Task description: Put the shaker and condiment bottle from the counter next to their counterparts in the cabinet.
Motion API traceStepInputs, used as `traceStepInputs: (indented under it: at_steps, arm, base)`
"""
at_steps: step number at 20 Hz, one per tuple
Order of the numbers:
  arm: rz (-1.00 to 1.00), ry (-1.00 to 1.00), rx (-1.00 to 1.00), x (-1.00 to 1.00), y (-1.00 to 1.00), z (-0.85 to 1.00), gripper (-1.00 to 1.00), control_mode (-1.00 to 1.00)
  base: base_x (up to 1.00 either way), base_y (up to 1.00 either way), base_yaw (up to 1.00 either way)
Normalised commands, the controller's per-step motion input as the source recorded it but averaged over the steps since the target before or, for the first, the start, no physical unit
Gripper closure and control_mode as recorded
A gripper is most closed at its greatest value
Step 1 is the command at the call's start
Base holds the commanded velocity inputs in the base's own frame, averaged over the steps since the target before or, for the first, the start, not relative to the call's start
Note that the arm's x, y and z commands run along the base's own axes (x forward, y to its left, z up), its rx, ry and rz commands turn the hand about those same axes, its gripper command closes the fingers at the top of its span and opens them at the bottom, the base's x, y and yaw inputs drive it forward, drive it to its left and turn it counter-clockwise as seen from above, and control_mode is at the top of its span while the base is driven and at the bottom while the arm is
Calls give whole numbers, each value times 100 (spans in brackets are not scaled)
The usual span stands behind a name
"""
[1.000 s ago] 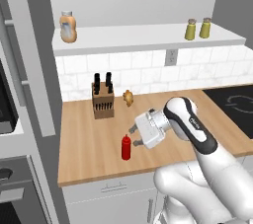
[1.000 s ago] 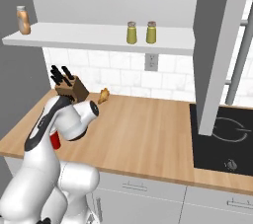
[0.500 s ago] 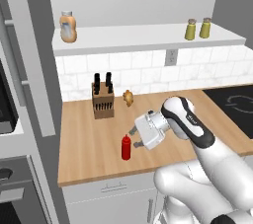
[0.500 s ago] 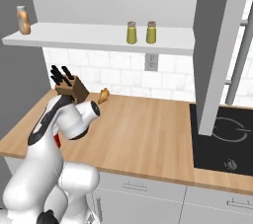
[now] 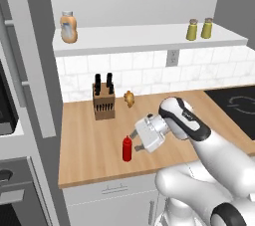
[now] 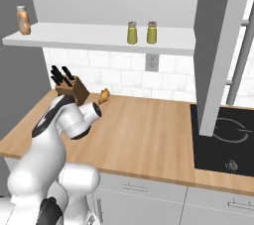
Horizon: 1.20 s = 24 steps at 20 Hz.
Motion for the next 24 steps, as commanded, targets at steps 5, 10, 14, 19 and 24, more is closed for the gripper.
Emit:
traceStepInputs:
  at_steps: [5, 10, 14, 19, 24]
  arm:
    - [0, 0, 0, 0, 0, -43, -100, -100]
    - [-4, -2, 0, 7, 0, -25, -100, -100]
    - [-11, -2, 0, 0, 0, 0, -100, -100]
    - [-19, -5, 0, 0, 0, -2, -100, -100]
    - [-21, -5, 0, 5, 0, -10, -100, -100]
  base:
    - [0, 0, 0]
    - [0, 0, 0]
    - [0, 0, 0]
    - [0, 0, 0]
    - [0, 0, 0]
